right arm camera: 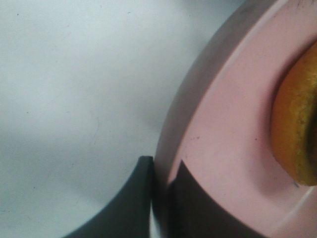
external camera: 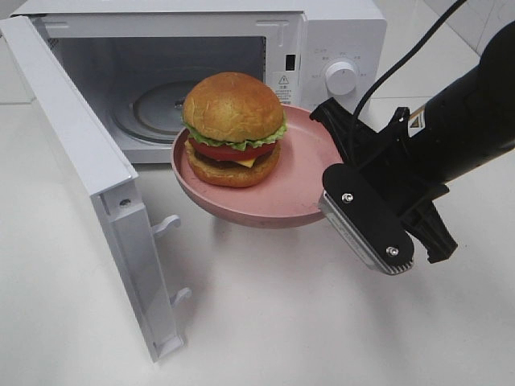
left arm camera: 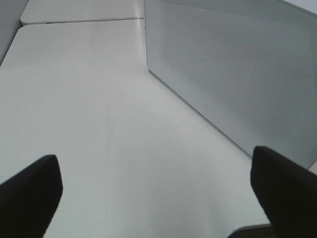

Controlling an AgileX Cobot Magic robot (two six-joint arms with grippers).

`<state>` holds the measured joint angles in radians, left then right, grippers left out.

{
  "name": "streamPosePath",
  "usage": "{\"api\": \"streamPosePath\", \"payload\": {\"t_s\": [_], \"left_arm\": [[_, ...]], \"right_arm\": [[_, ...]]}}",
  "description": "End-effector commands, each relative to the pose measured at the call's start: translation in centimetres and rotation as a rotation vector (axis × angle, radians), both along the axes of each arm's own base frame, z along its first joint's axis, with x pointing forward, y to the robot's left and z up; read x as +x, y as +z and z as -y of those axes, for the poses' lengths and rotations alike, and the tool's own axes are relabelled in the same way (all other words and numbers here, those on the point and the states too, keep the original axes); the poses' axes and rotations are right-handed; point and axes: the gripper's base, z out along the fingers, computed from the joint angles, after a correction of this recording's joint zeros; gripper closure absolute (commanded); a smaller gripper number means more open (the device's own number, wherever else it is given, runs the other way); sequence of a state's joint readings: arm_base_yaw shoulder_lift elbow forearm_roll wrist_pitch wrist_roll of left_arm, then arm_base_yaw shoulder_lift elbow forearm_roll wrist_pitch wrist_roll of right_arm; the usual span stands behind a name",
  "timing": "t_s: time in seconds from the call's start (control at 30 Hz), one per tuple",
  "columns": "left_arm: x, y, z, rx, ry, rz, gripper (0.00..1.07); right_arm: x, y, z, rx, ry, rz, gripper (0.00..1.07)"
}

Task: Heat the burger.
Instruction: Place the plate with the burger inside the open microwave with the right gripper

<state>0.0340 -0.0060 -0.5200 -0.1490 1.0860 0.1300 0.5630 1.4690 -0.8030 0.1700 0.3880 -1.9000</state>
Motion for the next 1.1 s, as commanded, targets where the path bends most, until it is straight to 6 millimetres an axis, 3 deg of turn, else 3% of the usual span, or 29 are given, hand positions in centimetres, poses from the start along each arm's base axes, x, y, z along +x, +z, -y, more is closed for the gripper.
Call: {"api": "streamPosePath", "payload": {"t_s": [0.03,0.6,1.1], "left_arm": [[-0.2,0.0,0.0,-0.002,-0.002,0.030,0.10],[-0.2,0.0,0.0,-0.002,-0.002,0.030,0.10],[-0.2,0.0,0.0,-0.002,-0.002,0.030,0.10]], "right_arm": [[1.2,1.1,-0.7,0.057,-0.019,0.063,1.07],[2.8,0.9,-3.1,0.065,0.006,0.064,1.07],[4.9,-0.5,-4.7,0.062,-0.001,0.053,1.07]]}}
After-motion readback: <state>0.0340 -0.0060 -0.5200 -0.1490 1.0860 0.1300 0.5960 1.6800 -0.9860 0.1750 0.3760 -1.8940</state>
